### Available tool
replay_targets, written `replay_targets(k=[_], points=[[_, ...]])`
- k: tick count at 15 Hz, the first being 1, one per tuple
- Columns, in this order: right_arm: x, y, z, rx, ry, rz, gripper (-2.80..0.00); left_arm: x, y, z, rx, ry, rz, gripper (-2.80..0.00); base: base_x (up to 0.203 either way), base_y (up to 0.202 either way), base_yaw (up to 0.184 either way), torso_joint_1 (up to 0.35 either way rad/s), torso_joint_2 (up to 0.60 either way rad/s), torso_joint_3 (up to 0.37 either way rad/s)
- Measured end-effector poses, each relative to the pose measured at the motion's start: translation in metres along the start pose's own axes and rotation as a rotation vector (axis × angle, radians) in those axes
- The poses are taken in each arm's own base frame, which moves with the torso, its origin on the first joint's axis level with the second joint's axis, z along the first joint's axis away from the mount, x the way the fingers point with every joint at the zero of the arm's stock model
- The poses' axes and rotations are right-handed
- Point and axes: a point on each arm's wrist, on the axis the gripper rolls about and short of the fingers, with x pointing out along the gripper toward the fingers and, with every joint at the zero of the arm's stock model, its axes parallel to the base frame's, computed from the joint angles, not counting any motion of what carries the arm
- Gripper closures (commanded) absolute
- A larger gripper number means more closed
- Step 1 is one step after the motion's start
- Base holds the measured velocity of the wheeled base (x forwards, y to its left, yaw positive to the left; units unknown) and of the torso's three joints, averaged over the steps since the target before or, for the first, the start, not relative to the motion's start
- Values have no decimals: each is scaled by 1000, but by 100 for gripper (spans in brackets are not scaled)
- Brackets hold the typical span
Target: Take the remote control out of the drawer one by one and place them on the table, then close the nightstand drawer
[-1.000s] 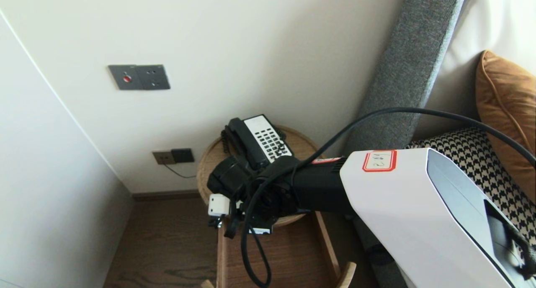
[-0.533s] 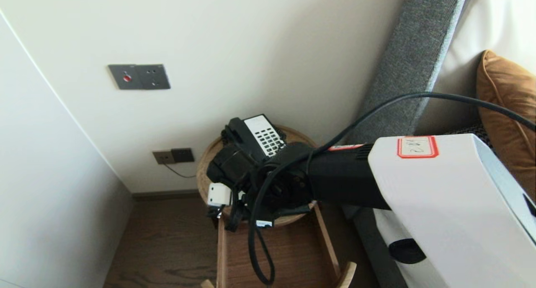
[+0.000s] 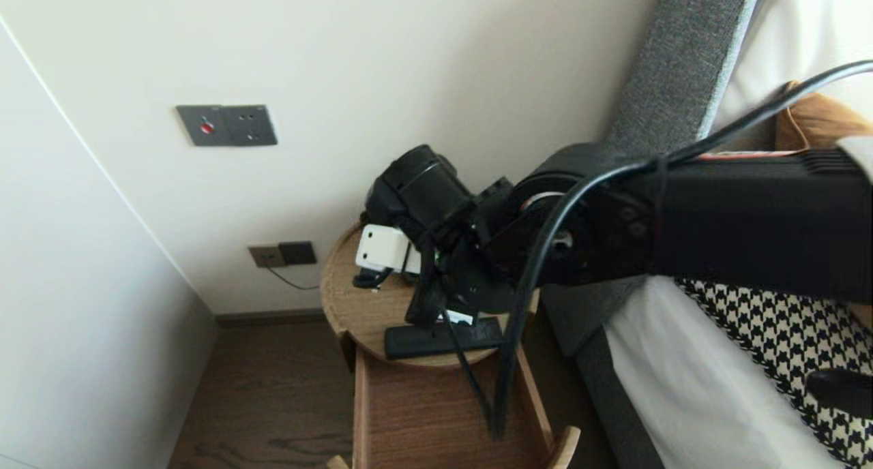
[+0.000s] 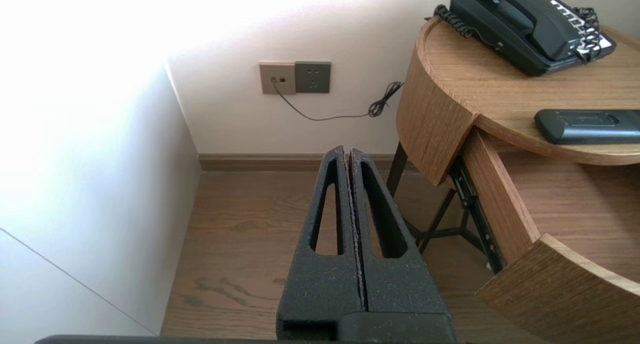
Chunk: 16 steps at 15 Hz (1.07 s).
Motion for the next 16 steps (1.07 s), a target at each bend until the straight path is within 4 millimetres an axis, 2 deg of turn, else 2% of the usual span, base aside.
replay_targets(k=[3,8,12,16], points=[[-24,-11,-13,117,-12,-9,0,0,0,0,0,0,0,0,0,0,0,0,0,0],[-49,-8,-44,388,19,17,0,0,0,0,0,0,-1,0,0,0,0,0,0,0],[-63,7,-81,617,80,105,0,0,0,0,0,0,0,0,0,0,0,0,0,0],[-81,31,-134,718,166,236,0,0,0,0,0,0,-1,0,0,0,0,0,0,0]])
